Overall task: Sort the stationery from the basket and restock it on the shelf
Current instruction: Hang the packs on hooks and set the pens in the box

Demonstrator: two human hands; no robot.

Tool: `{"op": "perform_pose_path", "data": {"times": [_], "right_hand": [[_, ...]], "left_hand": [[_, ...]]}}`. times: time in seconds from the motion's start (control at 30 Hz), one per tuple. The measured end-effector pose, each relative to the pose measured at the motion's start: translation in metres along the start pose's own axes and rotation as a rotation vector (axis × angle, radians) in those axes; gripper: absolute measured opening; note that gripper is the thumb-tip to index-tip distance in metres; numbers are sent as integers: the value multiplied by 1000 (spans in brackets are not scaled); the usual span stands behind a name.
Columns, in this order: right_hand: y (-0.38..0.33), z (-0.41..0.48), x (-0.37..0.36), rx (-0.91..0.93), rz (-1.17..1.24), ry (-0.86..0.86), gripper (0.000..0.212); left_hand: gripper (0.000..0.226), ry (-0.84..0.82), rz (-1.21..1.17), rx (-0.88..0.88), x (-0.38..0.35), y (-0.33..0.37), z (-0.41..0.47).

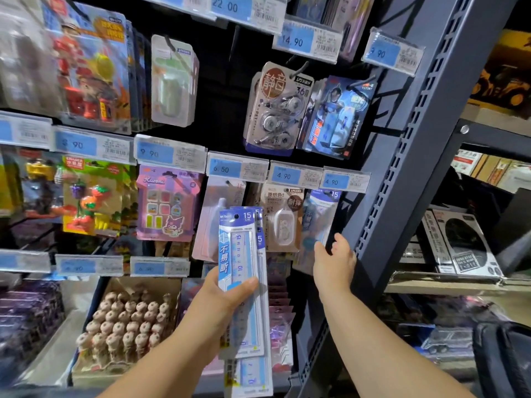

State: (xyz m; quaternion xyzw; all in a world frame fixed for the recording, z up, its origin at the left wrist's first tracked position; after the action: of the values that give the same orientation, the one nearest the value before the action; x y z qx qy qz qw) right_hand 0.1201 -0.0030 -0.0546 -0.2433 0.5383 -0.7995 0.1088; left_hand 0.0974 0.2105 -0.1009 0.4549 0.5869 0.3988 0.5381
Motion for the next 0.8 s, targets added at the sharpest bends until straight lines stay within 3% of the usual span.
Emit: {"op": "perform_pose_path", "data": {"times": [0.1,0.2,0.27,0.4,0.6,0.8], "right_hand": [[-16,-29,1,238,2,-157,8],[-23,-65,0,355,71,-514,17],[-24,-82,1,374,98,-610,17],[-20,-100,8,286,139,-621,19],[-13,-111,19,251,41,-622,33],[-7,-113,20,170,115,-528,36]], "left_hand": [[34,-2,-22,6,-3,0,-2],[41,-3,-49,7,-8,0,-4],[47,-11,-108,-2,-11,0,-5],[35,-26,-219,33,-16,2,-12],[31,94,-340,166,-15,4,-16],[52,-16,-445,349,-18,10,-36]]}}
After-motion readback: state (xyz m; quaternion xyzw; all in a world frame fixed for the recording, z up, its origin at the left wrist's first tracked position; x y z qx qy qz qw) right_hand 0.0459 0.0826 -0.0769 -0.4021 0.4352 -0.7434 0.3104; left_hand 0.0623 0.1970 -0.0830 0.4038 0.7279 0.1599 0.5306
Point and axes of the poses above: each hand's wrist, its own z-axis towards the middle knuckle, its own x-axis out of the back of the hand, y = z × x, the point moved 3 cm from there along z, towards the middle knuckle, and after that the axes turned 11 degrees about y, right-handed, at the moved point
